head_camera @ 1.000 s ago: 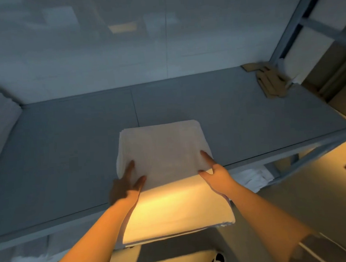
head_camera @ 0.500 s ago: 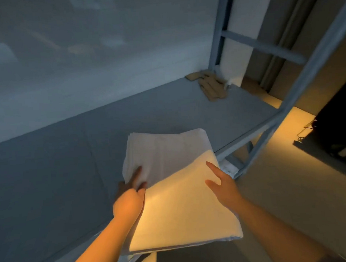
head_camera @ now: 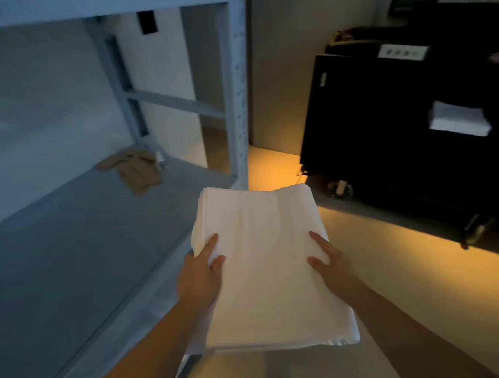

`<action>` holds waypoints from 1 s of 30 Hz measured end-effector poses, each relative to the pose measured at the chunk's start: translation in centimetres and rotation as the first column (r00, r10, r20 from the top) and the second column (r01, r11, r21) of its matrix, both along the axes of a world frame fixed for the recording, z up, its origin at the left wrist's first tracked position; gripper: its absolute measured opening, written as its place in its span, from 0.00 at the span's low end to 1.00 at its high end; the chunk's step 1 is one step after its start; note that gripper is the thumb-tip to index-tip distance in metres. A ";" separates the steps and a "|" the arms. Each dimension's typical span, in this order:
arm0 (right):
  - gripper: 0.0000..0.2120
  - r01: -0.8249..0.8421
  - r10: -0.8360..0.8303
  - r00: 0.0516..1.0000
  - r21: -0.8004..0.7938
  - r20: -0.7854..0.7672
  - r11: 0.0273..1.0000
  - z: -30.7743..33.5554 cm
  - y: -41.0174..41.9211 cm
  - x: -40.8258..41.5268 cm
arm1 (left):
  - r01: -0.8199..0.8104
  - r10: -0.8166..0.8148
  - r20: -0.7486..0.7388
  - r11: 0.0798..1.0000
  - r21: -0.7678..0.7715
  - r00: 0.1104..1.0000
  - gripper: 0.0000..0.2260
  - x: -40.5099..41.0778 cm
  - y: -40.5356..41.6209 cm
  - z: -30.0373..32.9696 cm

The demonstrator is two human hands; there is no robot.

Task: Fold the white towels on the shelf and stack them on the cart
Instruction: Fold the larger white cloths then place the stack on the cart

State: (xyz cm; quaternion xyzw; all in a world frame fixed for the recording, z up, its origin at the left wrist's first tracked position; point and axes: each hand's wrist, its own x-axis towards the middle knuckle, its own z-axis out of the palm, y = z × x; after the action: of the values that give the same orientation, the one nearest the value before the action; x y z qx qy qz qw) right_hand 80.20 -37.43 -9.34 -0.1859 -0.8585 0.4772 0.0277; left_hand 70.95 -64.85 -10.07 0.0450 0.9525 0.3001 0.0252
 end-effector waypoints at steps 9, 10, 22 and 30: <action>0.25 0.352 -0.353 0.934 0.025 0.064 0.936 0.2 18.3 4.0 | 0.291 -0.291 -0.069 0.957 -0.010 0.954 0.22 -3.5 22.7 0.0; 0.25 0.384 -0.385 0.920 0.022 0.067 0.923 0.0 20.0 4.2 | 0.312 -0.312 -0.063 0.950 -0.013 0.948 0.22 -3.9 25.0 -0.1; 0.25 0.589 -0.588 0.802 0.030 0.108 0.808 -2.4 41.3 -4.0 | 0.506 -0.506 0.003 0.862 -0.014 0.863 0.22 -16.1 50.2 -3.8; 0.25 0.667 -0.664 0.735 0.028 0.138 0.744 -2.0 53.2 -10.7 | 0.570 -0.570 0.006 0.822 -0.019 0.822 0.22 -24.7 64.9 -4.0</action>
State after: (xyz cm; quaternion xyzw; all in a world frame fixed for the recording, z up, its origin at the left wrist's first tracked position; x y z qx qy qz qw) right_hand 69.51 15.75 -11.32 -0.5133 -0.7294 0.4318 0.1343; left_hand 46.29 0.06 -14.06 0.3269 0.8987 0.2692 0.1142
